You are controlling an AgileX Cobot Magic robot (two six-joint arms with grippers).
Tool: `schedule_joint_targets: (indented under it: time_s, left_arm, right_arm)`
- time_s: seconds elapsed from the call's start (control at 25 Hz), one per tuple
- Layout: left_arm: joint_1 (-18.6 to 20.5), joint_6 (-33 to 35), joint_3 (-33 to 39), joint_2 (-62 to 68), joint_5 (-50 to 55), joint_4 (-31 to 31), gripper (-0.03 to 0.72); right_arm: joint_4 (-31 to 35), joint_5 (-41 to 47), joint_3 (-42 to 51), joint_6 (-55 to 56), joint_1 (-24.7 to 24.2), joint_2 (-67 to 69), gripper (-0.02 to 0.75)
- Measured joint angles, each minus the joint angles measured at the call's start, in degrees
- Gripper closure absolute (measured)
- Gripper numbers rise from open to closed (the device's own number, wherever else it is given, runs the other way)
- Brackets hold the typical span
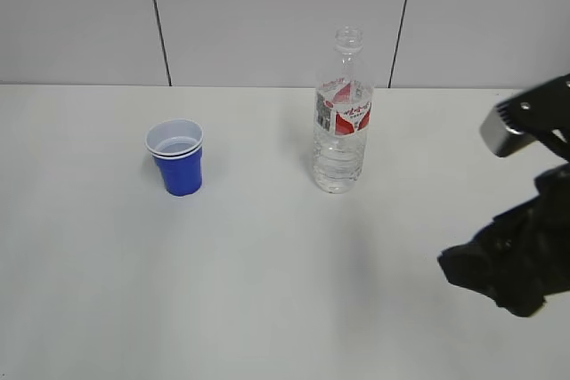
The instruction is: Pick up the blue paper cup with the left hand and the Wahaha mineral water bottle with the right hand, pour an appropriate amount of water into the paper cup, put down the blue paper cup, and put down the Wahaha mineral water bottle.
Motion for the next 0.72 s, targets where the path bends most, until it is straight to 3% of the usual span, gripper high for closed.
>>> schedule_joint_targets:
  time_s: [0.24,0.36,0.72]
  left_arm:
    - [0.0,0.8,-0.2,-14.7,10.8,-0.5,0.135]
    - [0.0,0.8,-0.3,-23.4,12.1,-0.5,0.151]
    - [0.0,1.1,0.9,-43.2,13.5,2.6,0.155]
  right_arm:
    - [-13.0,18.6,0.3,10.3,0.0,-13.4,0.149]
    - [-15.2,24.8,0.3,11.6,0.0,-21.8,0.149]
    - [-19.5,30.9,0.4,11.6,0.0,-47.3,0.149]
